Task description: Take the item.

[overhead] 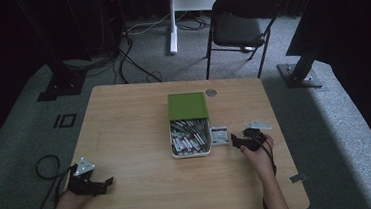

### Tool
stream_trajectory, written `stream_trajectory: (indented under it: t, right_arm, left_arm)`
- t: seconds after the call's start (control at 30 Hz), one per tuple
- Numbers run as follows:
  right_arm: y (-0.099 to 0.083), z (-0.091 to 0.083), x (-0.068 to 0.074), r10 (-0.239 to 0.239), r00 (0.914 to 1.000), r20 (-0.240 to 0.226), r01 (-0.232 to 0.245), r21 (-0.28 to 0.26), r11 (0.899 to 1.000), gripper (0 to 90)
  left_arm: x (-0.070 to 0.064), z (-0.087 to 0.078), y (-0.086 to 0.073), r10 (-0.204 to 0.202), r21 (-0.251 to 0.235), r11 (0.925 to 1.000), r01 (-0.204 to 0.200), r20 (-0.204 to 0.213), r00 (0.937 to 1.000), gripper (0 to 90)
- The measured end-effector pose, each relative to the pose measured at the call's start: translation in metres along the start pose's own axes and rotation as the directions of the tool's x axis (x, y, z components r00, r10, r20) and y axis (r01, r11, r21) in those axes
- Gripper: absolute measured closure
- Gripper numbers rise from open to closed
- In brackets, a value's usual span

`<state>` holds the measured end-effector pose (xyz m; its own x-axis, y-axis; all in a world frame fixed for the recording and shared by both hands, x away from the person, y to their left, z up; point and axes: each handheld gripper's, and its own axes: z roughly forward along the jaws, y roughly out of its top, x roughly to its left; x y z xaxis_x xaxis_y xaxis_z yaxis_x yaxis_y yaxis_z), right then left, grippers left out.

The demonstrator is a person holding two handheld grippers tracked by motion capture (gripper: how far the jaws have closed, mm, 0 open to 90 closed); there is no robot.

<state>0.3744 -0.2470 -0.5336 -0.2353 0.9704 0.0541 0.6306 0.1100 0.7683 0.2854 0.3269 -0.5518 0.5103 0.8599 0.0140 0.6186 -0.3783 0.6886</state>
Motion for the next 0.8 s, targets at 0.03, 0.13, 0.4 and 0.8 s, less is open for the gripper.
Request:
stream_trajectory:
  t: [0.03,0.13,0.4,0.8]
  right_arm:
    - [-0.002,-0.001,-0.002,0.011,0.9999,0.002,-0.011,0.001,1.0,24.3]
    - [-0.007,-0.003,-0.008,0.019,0.9996,0.02,-0.019,0.003,1.0,20.1]
    - [-0.02,-0.015,-0.023,0.052,0.9973,0.052,-0.052,-0.001,0.999,17.2]
    - [-0.039,-0.039,-0.038,0.071,0.9905,0.118,-0.072,0.004,0.997,14.3]
  left_arm:
    - [0.0,0.0,0.0,0.0,0.0,1.0,0.0,0.0,1.0,1.3]
    - [0.0,0.0,0.0,0.0,0.0,1.0,0.0,0.0,1.0,1.3]
    - [0.0,0.0,0.0,0.0,0.0,1.0,0.0,0.0,1.0,1.3]
    - [0.0,0.0,0.0,0.002,0.001,1.0,-0.002,0.0,1.0,1.3]
